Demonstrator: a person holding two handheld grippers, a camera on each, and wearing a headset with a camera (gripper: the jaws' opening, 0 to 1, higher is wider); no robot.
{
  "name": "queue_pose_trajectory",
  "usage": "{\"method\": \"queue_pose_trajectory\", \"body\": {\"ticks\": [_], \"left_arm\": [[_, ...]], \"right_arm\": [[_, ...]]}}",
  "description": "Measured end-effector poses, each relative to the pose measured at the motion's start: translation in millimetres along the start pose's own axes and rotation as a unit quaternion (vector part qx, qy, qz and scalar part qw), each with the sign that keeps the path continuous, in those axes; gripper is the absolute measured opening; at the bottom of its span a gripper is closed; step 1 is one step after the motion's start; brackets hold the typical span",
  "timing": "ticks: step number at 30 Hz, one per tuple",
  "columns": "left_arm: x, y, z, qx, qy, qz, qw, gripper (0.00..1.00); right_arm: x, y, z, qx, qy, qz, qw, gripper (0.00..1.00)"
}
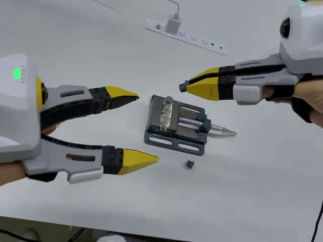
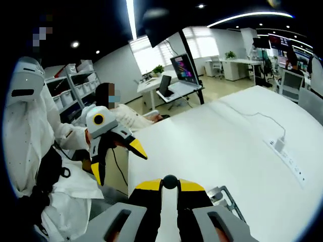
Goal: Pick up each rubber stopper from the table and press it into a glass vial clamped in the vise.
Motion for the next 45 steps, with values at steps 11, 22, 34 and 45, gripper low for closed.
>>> {"method": "queue_pose_trajectory", "body": {"ticks": [11, 22, 34, 45], "left_arm": [[7.6, 23.3, -0.9, 0.018, -0.018, 0.019, 0.9995, 0.69], [15.5, 41.5, -7.0, 0.026, -0.017, 0.026, 0.9992, 0.86], [18.3, 50.9, -14.4, 0.035, -0.007, 0.027, 0.9990, 0.91], [18.0, 53.0, -16.9, 0.035, -0.001, 0.025, 0.9991, 0.93]], "right_arm": [[-31.6, 1.5, -34.1, 0.142, 0.049, 0.077, 0.9857, 0.06], [-45.3, 13.4, -71.6, 0.241, 0.086, 0.141, 0.9564, 0.06], [-58.2, 27.7, -96.4, 0.286, 0.104, 0.173, 0.9367, 0.06], [-62.1, 30.7, -99.0, 0.300, 0.108, 0.181, 0.9305, 0.06]]}}
Point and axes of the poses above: the centre of the closed fingertips' face, and the gripper's own axes: z roughly backward along the fingers, x roughly to its left, y roughly out of its underside, the point moved 8 cm from there along z, roughly backward along the fingers, and after that the axes turned 14 degrees about x, right-handed, at the moved point
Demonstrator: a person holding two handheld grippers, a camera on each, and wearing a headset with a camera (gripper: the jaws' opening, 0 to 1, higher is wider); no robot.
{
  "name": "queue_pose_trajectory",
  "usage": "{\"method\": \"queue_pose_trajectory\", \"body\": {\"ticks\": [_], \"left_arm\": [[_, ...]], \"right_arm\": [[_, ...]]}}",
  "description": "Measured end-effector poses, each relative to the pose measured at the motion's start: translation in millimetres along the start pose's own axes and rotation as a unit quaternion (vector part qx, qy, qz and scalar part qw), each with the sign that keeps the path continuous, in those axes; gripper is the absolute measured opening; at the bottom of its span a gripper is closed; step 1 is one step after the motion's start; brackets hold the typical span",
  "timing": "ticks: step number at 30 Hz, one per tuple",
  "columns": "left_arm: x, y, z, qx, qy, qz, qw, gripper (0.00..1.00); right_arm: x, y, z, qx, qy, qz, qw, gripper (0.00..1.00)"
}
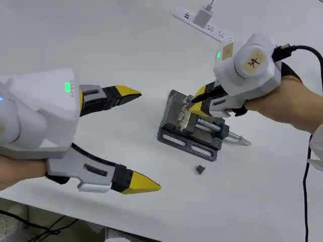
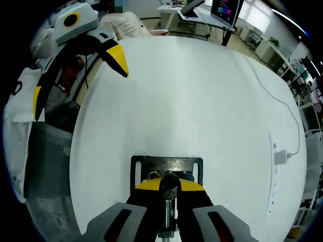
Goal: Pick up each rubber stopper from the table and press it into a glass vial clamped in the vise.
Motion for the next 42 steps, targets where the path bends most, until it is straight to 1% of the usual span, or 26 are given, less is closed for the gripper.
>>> {"method": "queue_pose_trajectory", "body": {"ticks": [6, 14, 16, 25, 36, 42], "left_arm": [[0.0, -0.3, 0.2, -0.002, 0.000, 0.000, 1.0000, 0.92], [0.8, -1.5, 0.4, -0.004, 0.000, 0.000, 1.0000, 0.92], [0.8, -2.6, 0.5, -0.007, 0.000, -0.001, 1.0000, 0.92], [2.3, -2.7, 1.2, -0.009, -0.001, 0.000, 1.0000, 0.92], [3.6, -5.5, 0.5, -0.015, 0.000, 0.003, 0.9999, 0.90], [2.8, -6.6, -0.3, -0.016, 0.000, 0.004, 0.9999, 0.89]], "right_arm": [[-0.7, 1.0, -4.1, 0.005, -0.001, 0.002, 1.0000, 0.06], [-0.2, -0.5, -2.1, 0.006, 0.000, 0.004, 1.0000, 0.06], [-0.5, -0.7, -2.3, 0.006, 0.000, 0.004, 1.0000, 0.06], [-1.5, -3.9, -2.4, 0.016, 0.003, 0.021, 0.9996, 0.06], [-1.8, -5.4, -3.8, 0.025, 0.009, 0.025, 0.9993, 0.05], [6.5, -7.5, -1.3, 0.024, 0.020, 0.020, 0.9993, 0.05]]}}
Point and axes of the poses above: the centre of the closed fingertips' face, and the gripper's own axes: z roughly backward along the fingers, x roughly to its left, y roughly out of its underside, the point moved 8 cm from there along z, roughly backward along the fingers, and after that the axes turned 14 degrees about x, right-handed, at the moved point
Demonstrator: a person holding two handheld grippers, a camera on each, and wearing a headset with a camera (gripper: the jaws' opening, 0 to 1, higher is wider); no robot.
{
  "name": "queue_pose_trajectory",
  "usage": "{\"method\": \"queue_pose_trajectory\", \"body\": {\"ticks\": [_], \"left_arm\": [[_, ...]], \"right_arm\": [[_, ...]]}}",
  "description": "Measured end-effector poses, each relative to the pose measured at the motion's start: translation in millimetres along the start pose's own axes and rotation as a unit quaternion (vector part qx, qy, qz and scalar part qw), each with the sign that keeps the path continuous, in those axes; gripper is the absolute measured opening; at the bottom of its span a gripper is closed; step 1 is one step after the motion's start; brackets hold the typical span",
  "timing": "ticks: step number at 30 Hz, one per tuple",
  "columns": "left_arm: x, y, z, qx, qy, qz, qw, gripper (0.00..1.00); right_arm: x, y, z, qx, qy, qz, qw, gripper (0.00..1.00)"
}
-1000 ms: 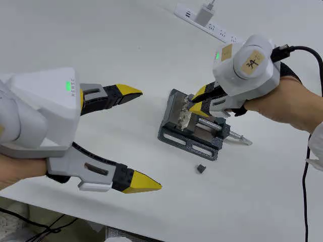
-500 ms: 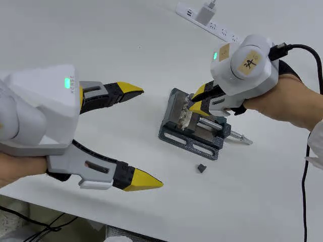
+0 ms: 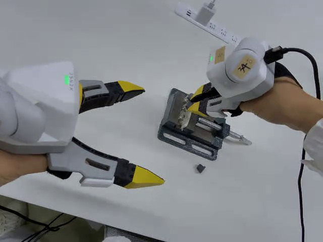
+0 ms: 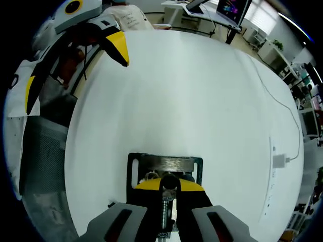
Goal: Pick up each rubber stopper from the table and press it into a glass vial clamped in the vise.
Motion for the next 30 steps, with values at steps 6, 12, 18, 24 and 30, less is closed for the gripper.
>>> {"method": "queue_pose_trajectory", "body": {"ticks": [6, 12, 18, 24, 30], "left_arm": [[-1.0, -1.6, -0.7, 0.001, 0.001, -0.002, 1.0000, 0.88], [-1.1, -0.4, -0.2, 0.004, 0.001, -0.001, 1.0000, 0.88], [-0.5, 0.3, 0.0, 0.006, 0.000, 0.001, 1.0000, 0.88], [-0.7, 1.3, -0.5, 0.008, 0.001, 0.001, 1.0000, 0.87], [-1.6, 1.4, -1.6, 0.008, 0.004, 0.003, 1.0000, 0.87]], "right_arm": [[-0.2, 0.3, 0.0, -0.002, 0.003, 0.004, 1.0000, 0.07], [1.8, 1.0, 1.6, -0.009, 0.002, -0.006, 0.9999, 0.07], [0.3, 2.7, 4.1, -0.022, -0.003, -0.019, 0.9996, 0.09], [-1.1, 4.2, 11.2, -0.031, -0.003, -0.023, 0.9993, 0.07], [0.8, 4.9, 13.7, -0.032, -0.004, -0.023, 0.9992, 0.04]]}}
Point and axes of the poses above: the centre of the closed fingertips' face, and the gripper's own axes: z roughly backward along the fingers, x roughly to its left, y roughly out of its underside, the point moved 8 cm from there along z, roughly backward along the fingers, and after that the axes turned 14 degrees about x, right-handed, at the moved point
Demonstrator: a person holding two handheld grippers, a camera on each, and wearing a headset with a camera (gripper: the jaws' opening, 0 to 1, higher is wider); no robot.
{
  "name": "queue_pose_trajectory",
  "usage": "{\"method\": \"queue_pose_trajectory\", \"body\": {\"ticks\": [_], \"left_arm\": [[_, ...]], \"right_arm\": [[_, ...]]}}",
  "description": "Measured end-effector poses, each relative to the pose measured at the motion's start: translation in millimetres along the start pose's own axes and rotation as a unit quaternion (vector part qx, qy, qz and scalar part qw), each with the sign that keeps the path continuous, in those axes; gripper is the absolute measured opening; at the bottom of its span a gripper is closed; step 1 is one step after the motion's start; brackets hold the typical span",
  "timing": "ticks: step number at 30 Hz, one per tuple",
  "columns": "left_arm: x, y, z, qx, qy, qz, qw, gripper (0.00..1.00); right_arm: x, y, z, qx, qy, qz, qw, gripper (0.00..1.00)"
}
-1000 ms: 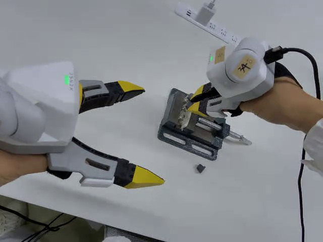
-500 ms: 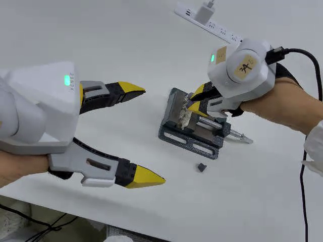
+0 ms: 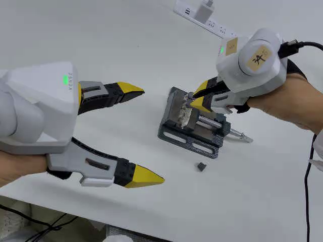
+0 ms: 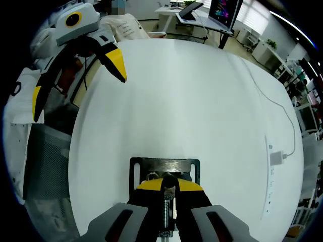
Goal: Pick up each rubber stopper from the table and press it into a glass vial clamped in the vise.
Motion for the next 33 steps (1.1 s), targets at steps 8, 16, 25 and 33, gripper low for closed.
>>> {"method": "queue_pose_trajectory", "body": {"ticks": [8, 16, 25, 33], "left_arm": [[-0.9, 0.7, 1.2, -0.002, 0.000, 0.001, 1.0000, 0.87], [-0.7, 2.3, 2.0, -0.001, 0.000, 0.002, 1.0000, 0.86], [0.0, 2.6, 0.5, -0.002, 0.000, 0.005, 1.0000, 0.85], [1.4, 2.1, 0.6, -0.003, 0.000, 0.007, 1.0000, 0.84]], "right_arm": [[-5.0, 4.3, -7.2, 0.004, -0.005, -0.001, 1.0000, 0.01], [-3.9, 3.9, -12.5, 0.008, -0.009, -0.002, 0.9999, 0.01], [-3.9, 3.2, -12.6, 0.007, -0.021, 0.000, 0.9997, 0.01], [-7.1, 0.8, -13.2, 0.017, -0.037, 0.008, 0.9991, 0.01]]}}
Point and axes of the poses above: the centre of the closed fingertips' face, and the gripper's own axes: z roughly backward along the fingers, x roughly to its left, y roughly out of its underside, the point moved 8 cm from there along z, roughly backward along the fingers, and after that the axes turned 14 degrees about x, right-handed, at the moved point
